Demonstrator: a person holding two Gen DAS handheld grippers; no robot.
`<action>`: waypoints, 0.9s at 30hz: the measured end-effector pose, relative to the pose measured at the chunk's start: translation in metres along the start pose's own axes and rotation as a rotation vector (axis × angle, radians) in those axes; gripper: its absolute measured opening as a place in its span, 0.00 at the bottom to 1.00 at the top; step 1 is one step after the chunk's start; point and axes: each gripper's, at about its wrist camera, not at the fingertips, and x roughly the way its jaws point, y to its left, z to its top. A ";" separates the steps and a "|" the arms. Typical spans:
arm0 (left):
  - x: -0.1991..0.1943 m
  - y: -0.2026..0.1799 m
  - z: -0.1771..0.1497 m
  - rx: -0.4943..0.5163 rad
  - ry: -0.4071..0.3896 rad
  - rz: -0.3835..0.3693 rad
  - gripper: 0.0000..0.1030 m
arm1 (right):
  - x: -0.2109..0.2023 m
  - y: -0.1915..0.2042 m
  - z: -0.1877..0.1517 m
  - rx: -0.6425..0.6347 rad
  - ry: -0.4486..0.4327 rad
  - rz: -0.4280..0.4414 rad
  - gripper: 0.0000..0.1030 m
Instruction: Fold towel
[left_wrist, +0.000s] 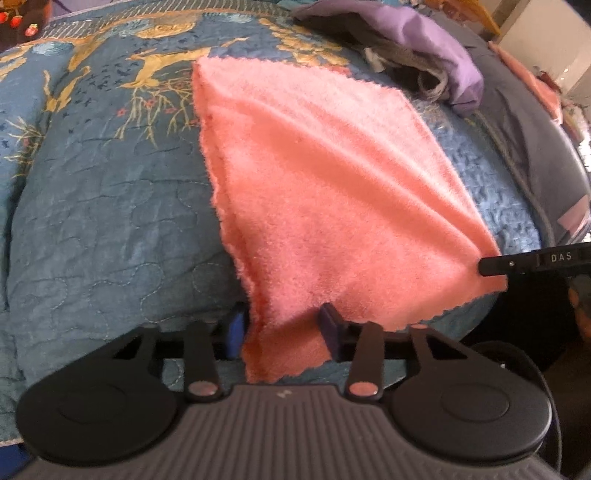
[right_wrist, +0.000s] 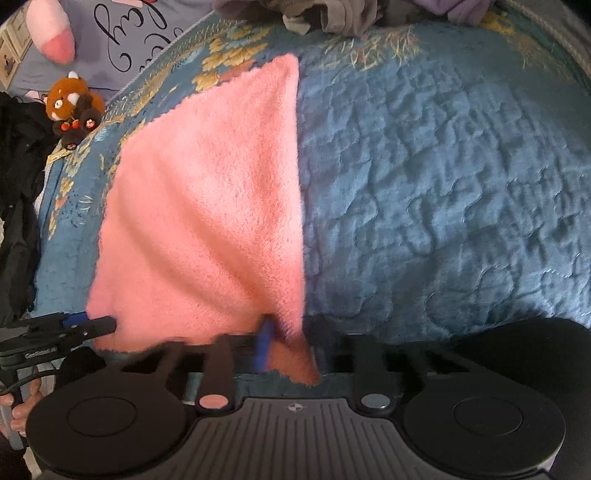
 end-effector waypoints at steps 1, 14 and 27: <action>0.000 -0.001 0.000 -0.001 0.006 0.007 0.25 | 0.001 0.000 0.000 0.007 0.009 0.013 0.07; -0.027 -0.006 0.001 -0.019 -0.011 0.001 0.07 | -0.014 0.001 -0.004 0.018 -0.043 0.039 0.06; -0.054 0.003 0.012 -0.050 -0.082 -0.018 0.07 | -0.029 -0.007 0.009 0.189 -0.048 0.219 0.06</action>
